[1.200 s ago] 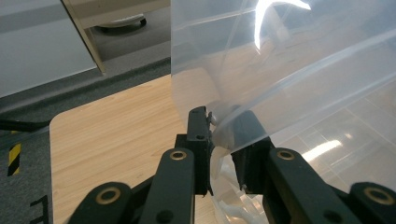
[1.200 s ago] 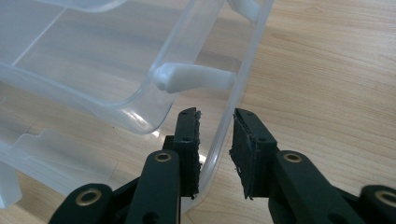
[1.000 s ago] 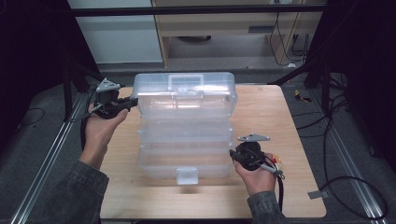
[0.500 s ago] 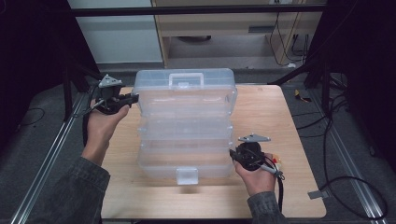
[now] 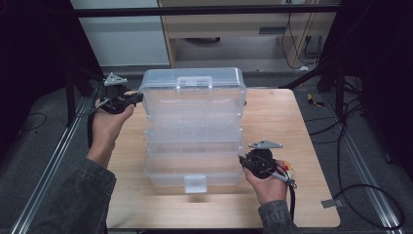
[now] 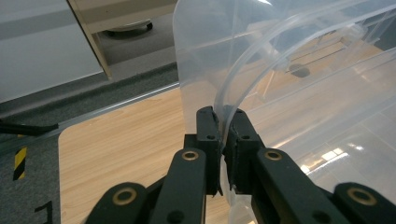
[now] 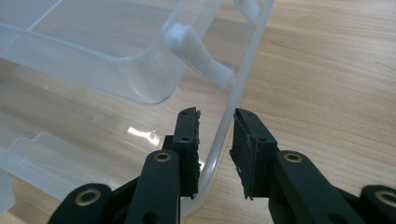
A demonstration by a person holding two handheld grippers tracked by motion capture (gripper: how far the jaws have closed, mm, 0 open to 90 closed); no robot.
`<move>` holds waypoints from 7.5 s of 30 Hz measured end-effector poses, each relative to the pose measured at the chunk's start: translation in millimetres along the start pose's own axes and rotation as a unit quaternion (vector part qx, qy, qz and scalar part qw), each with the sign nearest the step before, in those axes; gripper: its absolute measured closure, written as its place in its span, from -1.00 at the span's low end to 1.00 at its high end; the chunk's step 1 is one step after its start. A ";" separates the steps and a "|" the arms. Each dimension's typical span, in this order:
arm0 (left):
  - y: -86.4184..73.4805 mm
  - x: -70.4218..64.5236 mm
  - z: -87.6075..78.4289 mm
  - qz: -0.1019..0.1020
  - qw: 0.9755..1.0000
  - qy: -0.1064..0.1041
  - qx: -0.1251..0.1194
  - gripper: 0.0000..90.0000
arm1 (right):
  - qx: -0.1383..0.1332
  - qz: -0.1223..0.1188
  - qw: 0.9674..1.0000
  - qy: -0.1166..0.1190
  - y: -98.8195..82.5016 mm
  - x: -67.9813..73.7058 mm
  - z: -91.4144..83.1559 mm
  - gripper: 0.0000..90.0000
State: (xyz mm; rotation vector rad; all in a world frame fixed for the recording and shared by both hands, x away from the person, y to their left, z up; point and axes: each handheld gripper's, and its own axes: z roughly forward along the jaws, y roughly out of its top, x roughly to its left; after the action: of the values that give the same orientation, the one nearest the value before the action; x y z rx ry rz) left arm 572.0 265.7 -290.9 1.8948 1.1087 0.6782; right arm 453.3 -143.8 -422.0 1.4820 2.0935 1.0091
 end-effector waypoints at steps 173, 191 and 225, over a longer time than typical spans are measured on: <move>-35.6 49.7 33.6 -0.067 0.997 0.029 -0.021 -0.36 | 0.026 -0.006 0.999 0.025 6.9 -15.2 7.9 0.12; -194.5 41.2 5.7 -0.084 0.995 0.039 0.042 -0.85 | -0.016 -0.031 0.999 -0.007 12.4 -62.3 -58.2 -0.74; -223.8 4.4 27.8 -0.023 0.988 0.016 0.151 -0.90 | 0.204 -0.074 0.976 -0.015 -11.4 -118.0 5.4 -0.80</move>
State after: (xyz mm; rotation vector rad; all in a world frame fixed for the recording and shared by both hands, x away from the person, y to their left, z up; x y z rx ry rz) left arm 496.5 321.0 -496.1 2.1100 1.3324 0.5394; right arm 493.1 -253.1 -445.0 1.4762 2.4494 0.5177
